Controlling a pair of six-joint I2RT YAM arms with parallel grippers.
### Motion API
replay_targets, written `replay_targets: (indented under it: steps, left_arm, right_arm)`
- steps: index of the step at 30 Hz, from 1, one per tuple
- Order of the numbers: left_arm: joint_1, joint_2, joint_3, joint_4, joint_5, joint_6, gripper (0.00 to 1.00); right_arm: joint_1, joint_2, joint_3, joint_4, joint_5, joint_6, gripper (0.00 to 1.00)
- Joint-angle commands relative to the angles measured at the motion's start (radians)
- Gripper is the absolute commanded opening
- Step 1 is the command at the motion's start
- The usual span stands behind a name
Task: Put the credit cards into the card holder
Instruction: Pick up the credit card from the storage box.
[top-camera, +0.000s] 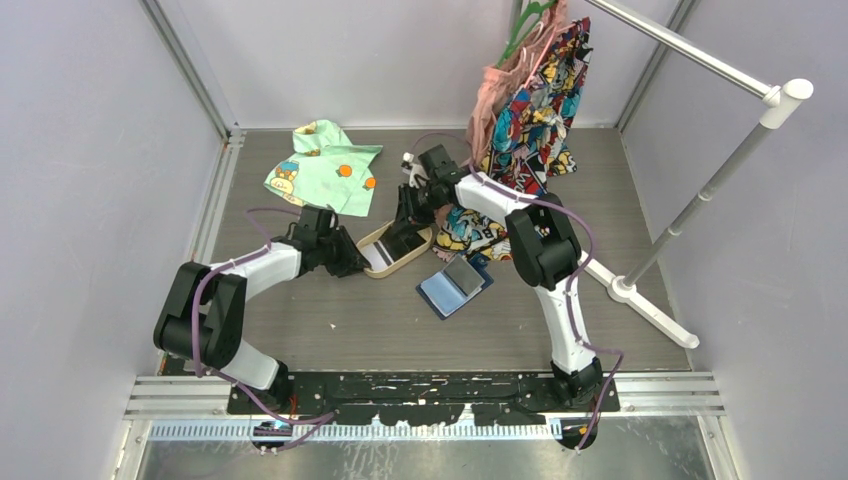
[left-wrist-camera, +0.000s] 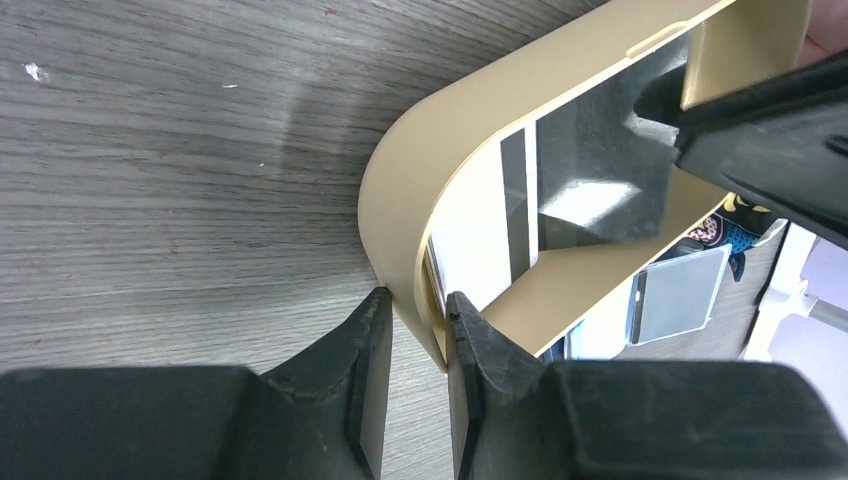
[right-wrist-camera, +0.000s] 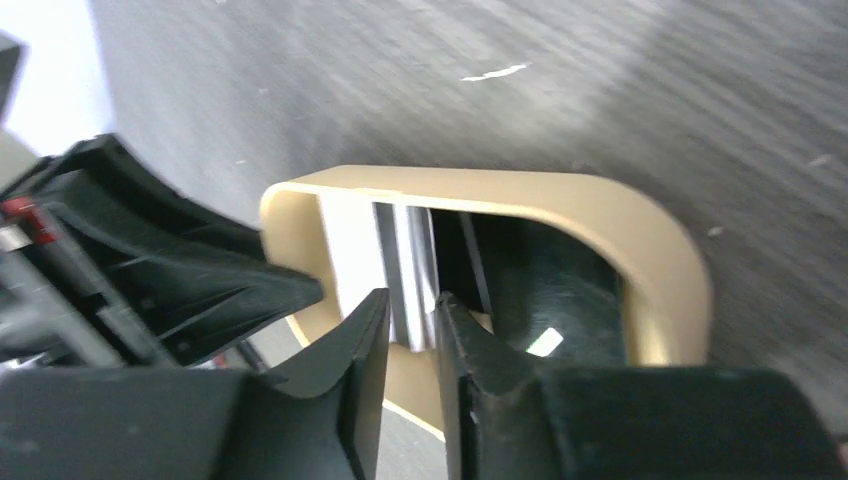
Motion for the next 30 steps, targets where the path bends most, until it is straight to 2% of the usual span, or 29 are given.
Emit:
replay_targets:
  steps: [1, 6, 13, 19, 22, 30]
  left_arm:
    - [-0.010, 0.000, 0.050, 0.085, 0.047, -0.007, 0.25]
    - [-0.010, -0.004, 0.051, 0.085, 0.045, -0.008, 0.25]
    - [-0.010, 0.002, 0.059, 0.082, 0.050, -0.006, 0.25]
    - [-0.009, 0.012, 0.066, 0.084, 0.062, -0.007, 0.25]
    - [-0.009, 0.023, 0.071, 0.088, 0.067, -0.004, 0.25]
    - [-0.010, 0.049, 0.084, 0.079, 0.074, 0.010, 0.25]
  right_arm:
    - [0.061, -0.076, -0.024, 0.054, -0.199, 0.077, 0.26]
    - [0.061, -0.071, -0.025, 0.036, -0.174, 0.066, 0.25]
    - [0.070, -0.045, 0.064, -0.156, 0.081, -0.116, 0.28]
    - [0.071, -0.080, 0.086, -0.188, 0.065, -0.197, 0.49]
    - [0.071, -0.070, 0.101, -0.204, 0.141, -0.211, 0.54]
    - [0.069, 0.048, 0.169, -0.243, 0.213, -0.225, 0.58]
